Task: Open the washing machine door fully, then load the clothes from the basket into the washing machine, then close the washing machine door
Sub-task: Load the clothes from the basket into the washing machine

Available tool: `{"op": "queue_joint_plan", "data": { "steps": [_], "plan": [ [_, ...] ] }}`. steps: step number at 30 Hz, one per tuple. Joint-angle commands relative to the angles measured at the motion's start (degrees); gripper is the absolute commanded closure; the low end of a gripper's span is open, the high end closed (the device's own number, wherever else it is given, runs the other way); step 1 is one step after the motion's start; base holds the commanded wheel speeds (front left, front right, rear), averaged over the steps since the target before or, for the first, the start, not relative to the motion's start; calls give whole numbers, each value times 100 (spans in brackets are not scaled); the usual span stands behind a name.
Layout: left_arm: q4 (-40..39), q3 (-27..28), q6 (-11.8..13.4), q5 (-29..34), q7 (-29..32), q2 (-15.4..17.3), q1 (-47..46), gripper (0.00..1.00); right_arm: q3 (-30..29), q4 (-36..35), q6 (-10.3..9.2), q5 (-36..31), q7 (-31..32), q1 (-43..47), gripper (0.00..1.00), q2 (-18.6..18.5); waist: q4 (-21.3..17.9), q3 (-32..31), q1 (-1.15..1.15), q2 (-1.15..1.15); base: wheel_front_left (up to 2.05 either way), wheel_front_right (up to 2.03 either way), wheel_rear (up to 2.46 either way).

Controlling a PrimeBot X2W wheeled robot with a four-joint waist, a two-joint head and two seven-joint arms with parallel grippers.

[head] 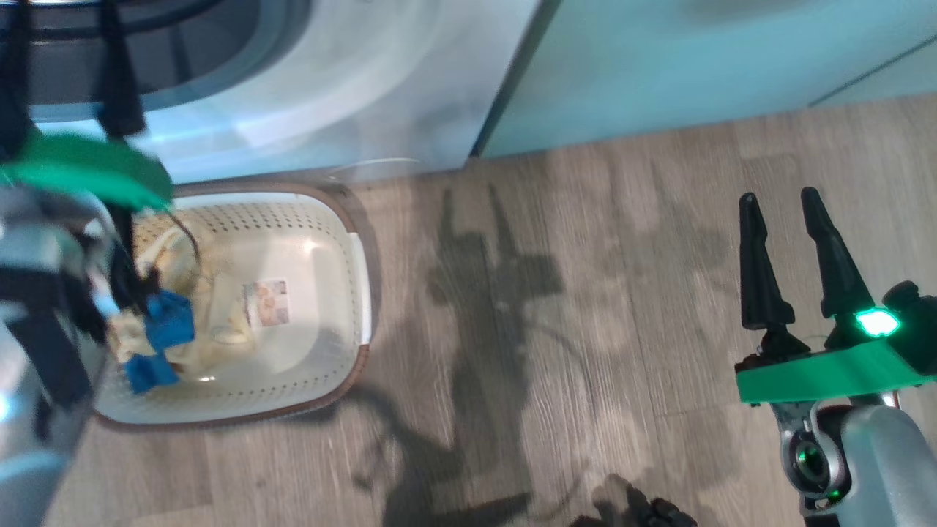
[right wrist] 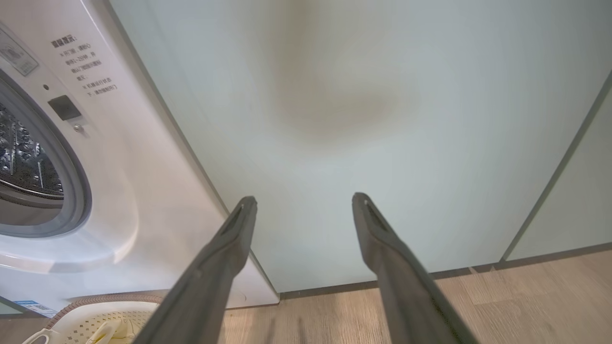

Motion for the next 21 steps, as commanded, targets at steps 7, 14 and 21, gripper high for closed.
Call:
{"op": "queue_joint_plan", "data": {
  "steps": [7, 14, 21],
  "plan": [
    [-1466, 204, 588, 164, -142, 36, 1336, 0, 29, -62, 1, -296, -55, 268, 0, -33, 334, -539, 1, 0, 0, 0, 0],
    [-1993, -80, 810, 247, -210, -216, 2267, 0, -26, 60, 1, -586, -55, 524, 0, -41, 617, -1133, 1, 0, 0, 0, 0],
    [-2058, -225, 868, 212, -284, -380, 2853, 0, 55, 170, 1, -651, -55, 710, 0, -134, 766, -1643, 1, 0, 0, 0, 0]
  ]
}}
